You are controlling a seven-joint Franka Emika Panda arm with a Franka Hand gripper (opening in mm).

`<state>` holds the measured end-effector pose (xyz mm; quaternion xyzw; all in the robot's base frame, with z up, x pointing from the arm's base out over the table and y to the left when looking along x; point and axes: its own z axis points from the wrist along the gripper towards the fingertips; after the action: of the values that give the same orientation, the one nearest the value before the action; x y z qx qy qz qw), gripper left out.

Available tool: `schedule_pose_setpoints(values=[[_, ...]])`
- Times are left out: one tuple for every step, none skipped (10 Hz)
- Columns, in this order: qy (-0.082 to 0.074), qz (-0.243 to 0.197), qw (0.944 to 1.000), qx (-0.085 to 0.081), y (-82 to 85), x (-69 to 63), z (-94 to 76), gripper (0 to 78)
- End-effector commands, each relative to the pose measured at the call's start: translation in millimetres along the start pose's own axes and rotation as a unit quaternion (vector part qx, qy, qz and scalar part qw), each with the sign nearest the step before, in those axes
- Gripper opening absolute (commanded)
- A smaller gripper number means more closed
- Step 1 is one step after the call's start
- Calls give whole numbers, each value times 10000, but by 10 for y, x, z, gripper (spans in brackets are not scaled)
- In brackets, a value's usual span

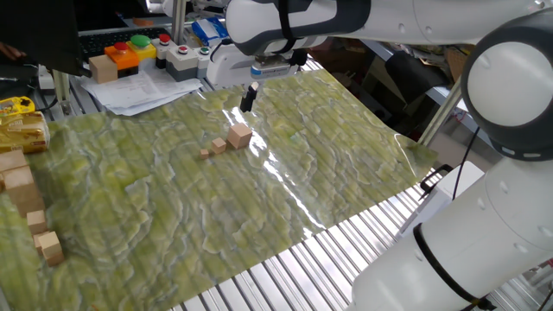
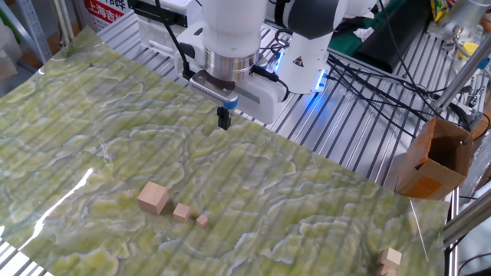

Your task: Pick up the small block on the left and move it to the right

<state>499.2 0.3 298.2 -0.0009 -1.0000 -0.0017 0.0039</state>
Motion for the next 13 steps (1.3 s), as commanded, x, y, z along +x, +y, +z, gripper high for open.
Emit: schedule_pose_setpoints(values=[[1707, 248, 9840, -456, 2, -2, -5, 0], [1708, 249, 9839, -455, 2, -2, -5, 0], [1704, 248, 9840, -459, 2, -2, -5, 0], [1646, 248, 9849, -464, 2, -2, -6, 0], [1427, 267, 9884, -448, 3, -8, -6, 0], [1427, 267, 9884, -448, 3, -8, -6, 0], [1197, 244, 9923, -204, 6, -83, -3, 0], [1194, 178, 9926, -98, 10, -206, -3, 0], [1191, 102, 9928, -56, -2, -333, -7, 0], [1124, -53, 9936, 17, -54, -455, -15, 0], [993, -122, 9950, 43, -147, -549, -25, 0], [823, -139, 9965, 23, -240, -626, -38, 0], [747, -152, 9971, 40, -308, -694, -53, 0]])
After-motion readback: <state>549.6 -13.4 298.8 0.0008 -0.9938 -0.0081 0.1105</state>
